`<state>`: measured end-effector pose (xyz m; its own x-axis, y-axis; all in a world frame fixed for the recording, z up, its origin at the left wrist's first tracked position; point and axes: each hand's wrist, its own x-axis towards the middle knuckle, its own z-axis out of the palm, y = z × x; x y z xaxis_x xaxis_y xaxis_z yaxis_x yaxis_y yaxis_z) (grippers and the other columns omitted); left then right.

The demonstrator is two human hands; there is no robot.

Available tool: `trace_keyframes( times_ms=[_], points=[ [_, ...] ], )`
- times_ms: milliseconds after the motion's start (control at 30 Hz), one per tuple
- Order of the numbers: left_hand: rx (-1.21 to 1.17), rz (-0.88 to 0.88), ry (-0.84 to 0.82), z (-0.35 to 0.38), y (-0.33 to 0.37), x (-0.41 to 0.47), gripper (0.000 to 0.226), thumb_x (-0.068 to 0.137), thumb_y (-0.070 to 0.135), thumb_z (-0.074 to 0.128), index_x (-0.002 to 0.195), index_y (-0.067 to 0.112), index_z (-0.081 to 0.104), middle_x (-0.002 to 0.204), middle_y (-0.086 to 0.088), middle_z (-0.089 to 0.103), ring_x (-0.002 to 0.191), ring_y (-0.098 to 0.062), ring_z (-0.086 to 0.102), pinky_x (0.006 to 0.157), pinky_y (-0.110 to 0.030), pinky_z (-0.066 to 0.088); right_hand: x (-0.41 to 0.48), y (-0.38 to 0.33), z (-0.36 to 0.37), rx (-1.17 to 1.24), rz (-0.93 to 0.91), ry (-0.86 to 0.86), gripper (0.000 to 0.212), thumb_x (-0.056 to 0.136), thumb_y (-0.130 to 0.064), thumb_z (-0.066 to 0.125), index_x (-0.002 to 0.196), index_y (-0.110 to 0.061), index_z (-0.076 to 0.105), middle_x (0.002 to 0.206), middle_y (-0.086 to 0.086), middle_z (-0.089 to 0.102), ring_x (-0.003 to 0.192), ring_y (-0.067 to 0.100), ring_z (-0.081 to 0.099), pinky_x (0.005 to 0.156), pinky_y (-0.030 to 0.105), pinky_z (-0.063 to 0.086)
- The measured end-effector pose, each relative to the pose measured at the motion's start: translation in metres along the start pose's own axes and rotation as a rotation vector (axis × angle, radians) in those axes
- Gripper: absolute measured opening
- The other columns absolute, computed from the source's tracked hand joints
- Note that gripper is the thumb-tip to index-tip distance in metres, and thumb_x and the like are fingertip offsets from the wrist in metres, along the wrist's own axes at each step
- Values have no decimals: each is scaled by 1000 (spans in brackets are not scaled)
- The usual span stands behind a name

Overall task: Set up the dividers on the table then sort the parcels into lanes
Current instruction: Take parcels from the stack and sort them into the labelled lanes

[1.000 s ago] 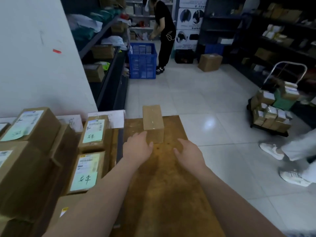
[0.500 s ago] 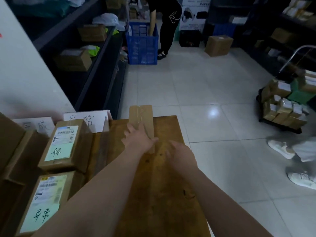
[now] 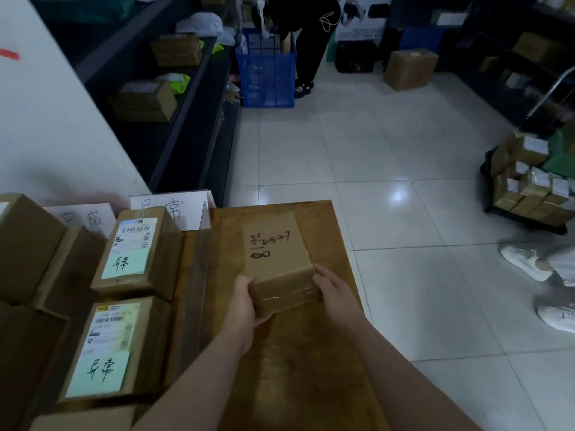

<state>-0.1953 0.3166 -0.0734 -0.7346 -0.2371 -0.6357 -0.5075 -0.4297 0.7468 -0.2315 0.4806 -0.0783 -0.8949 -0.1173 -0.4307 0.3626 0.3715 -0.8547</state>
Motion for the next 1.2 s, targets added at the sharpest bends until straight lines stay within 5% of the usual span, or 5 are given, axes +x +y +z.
trace_keyframes(
  times_ms=[100,267,533,667,1200],
  points=[
    [-4,-8,32,-8,-10,-5,29,104,39,31,126,30,48,112,-1,59,114,-31,56,98,-53,48,-6,9,1,48,11,29,34,98,-41,37,120,-37,62,126,-9,59,118,13,53,104,41,45],
    [249,71,106,-21,-28,-13,43,106,34,32,149,37,32,143,-3,47,126,-29,50,101,-51,48,-19,12,-3,3,-84,84,20,94,-23,60,114,-24,62,107,-13,62,97,5,61,66,13,52],
    [294,47,10,-13,-35,-30,45,94,68,31,96,43,68,104,10,69,103,-14,62,103,-44,47,-33,5,-8,-1,-138,88,28,92,-20,64,120,-19,60,105,-10,65,89,0,62,64,10,53],
    [346,35,-77,-17,-42,-37,61,79,84,34,105,43,71,114,7,72,111,-20,64,105,-48,44,-41,12,-8,-39,-103,61,39,93,-21,63,130,-17,54,114,-4,66,95,5,62,65,12,53],
    [341,282,73,-36,-14,-87,48,97,43,53,143,37,43,129,8,63,115,-13,60,100,-42,51,-80,-21,16,117,-219,52,43,91,-24,65,132,-16,56,109,-9,65,98,5,64,79,23,58]
  ],
)
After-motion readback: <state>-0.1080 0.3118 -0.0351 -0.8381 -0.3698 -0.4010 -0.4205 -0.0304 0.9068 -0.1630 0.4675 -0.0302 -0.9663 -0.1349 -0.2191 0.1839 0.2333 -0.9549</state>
